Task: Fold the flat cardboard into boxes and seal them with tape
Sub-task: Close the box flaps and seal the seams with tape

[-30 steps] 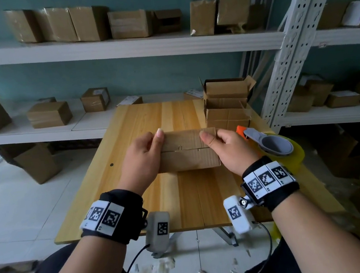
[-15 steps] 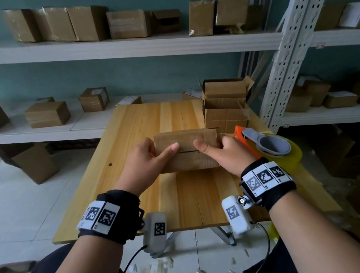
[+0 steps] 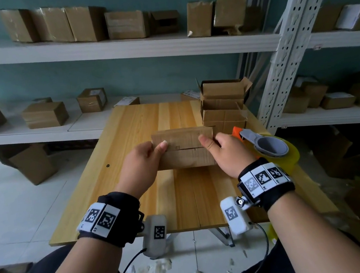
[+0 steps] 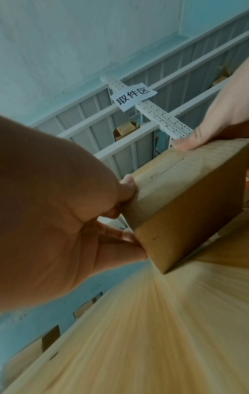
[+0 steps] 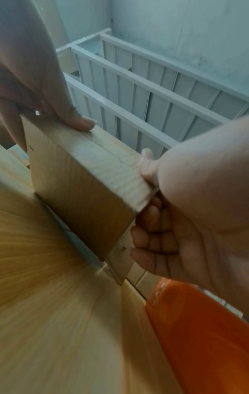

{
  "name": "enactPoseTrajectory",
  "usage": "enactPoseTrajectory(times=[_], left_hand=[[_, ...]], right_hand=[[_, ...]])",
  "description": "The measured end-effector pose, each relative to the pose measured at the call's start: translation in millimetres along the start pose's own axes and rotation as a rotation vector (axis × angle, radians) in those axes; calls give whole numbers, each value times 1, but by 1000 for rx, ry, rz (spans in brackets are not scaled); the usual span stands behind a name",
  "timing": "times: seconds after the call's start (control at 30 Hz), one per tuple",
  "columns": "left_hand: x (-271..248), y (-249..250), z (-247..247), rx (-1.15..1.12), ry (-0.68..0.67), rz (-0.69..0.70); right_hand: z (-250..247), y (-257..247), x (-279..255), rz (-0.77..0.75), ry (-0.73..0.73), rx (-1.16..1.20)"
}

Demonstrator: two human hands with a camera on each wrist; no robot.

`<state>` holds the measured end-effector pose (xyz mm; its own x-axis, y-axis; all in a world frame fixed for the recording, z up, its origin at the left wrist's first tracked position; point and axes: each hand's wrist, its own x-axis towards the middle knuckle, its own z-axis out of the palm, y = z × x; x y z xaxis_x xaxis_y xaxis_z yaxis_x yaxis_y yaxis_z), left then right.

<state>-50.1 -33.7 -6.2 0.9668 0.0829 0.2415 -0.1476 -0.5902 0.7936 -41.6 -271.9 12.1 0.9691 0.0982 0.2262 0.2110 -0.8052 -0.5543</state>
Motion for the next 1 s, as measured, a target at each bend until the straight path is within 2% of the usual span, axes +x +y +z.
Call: enactPoseTrajectory(times=[0.13,0.2,0.27,0.3,0.4,0.5,0.63,0.87,1.0], left_hand=[[4,-4,-1,-92,185,-50],[6,-7,-1,-148,213,-113],[5,-7,-1,-240,192,-162],[4,-6,-1,-254,189,-143],[2,2,-3,-262,194,2],[1,4,-1,-309,123,77],[0,6,0,-408,93,53],[-2,12,-16,-505,135,39],[1,13,-27,-663,95,38]], right_hand=[[1,2,-1,-86,18,127],[1,-1,-4,-127,19,206],[2,-2,-5,-164,48,257],[2,-2,-5,-172,63,269],[6,-1,-5,-210,85,260],[10,-10,-12,-236,91,157],[14,-16,-16,-289,137,151],[12,-16,-13,-311,166,146],[8,-20,-13,-384,106,195]])
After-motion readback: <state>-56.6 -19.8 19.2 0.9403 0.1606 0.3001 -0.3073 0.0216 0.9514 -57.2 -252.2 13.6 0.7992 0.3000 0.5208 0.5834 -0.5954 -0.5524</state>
